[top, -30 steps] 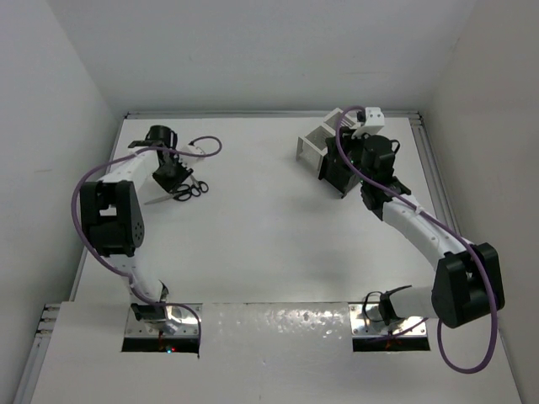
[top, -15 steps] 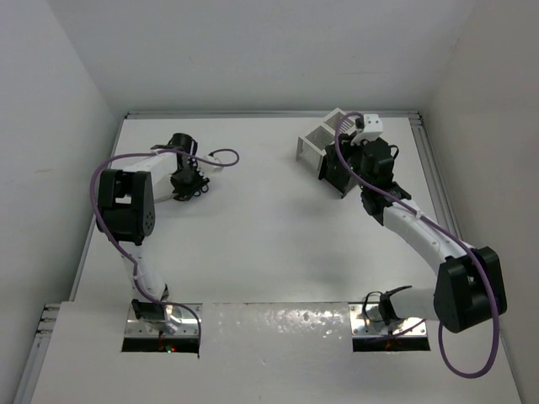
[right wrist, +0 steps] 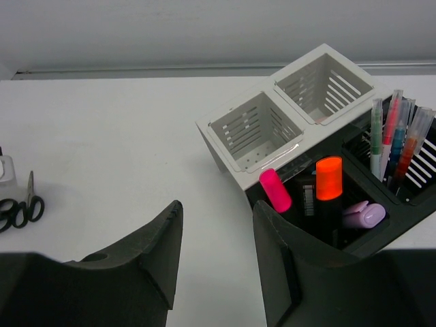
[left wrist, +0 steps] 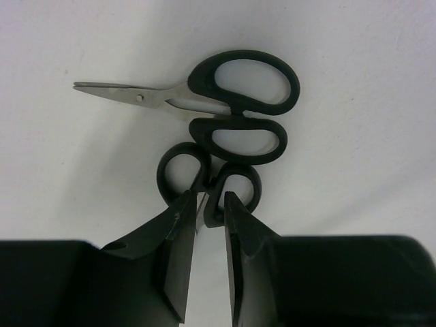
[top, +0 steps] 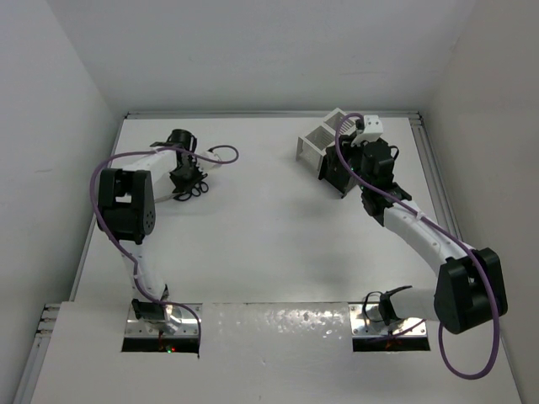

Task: Sort the stationery into containers
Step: Pick up the scissors from the center of the board.

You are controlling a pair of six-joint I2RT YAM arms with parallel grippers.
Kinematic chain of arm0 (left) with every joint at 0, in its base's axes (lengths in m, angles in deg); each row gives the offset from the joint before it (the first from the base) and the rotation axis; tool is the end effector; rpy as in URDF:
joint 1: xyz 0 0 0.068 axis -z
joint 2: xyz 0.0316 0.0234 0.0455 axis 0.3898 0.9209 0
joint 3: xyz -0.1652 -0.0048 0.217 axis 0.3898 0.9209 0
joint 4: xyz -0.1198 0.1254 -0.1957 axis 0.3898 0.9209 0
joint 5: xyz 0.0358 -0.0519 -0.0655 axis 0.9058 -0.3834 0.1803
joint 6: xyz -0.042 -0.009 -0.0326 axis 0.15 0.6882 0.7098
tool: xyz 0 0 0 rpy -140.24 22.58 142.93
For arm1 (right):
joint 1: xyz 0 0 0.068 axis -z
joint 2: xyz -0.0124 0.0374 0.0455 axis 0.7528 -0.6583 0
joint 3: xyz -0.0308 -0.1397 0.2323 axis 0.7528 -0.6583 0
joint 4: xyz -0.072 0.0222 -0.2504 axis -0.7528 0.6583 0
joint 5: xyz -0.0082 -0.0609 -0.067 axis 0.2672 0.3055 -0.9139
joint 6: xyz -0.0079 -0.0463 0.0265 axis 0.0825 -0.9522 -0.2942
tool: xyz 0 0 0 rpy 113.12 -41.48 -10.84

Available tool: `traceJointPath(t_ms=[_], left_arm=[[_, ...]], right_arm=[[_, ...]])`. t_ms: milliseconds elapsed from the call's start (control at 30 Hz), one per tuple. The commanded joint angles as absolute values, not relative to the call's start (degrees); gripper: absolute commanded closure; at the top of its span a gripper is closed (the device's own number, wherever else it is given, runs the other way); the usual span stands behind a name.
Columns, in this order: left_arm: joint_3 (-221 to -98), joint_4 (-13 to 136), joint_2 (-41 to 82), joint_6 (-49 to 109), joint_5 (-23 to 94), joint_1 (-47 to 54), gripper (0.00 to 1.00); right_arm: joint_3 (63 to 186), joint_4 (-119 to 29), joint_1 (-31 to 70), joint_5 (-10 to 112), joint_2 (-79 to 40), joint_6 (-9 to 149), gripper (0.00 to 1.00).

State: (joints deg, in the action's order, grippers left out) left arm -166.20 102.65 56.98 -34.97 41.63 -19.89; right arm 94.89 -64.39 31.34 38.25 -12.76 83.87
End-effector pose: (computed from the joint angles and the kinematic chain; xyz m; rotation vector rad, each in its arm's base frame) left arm 0.3886 -0.0221 0.1670 1.3522 2.5141 0.1310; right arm 0.2878 0.0874 0.2849 0.1180 1.7500 0.4090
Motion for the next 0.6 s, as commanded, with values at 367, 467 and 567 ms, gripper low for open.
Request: traceJointPath(t_ms=[367,467,567], left_arm=[[-168.5,104.0,63.0,-35.8,42.5,-20.8,0.73],[-168.3,103.1,64.7,-35.1,43.0,-20.8,0.73],[-169.0,103.9,66.3,-34.1,42.1,-20.9,0.74]], right_arm=[[95.2,-64.9,31.0,37.4,-10.5,82.5,0.54],[95.2,-65.1,30.9,37.2,-10.4,82.6,0.54],[95.3,-64.8,30.9,37.2,-10.1,82.4,0.54]])
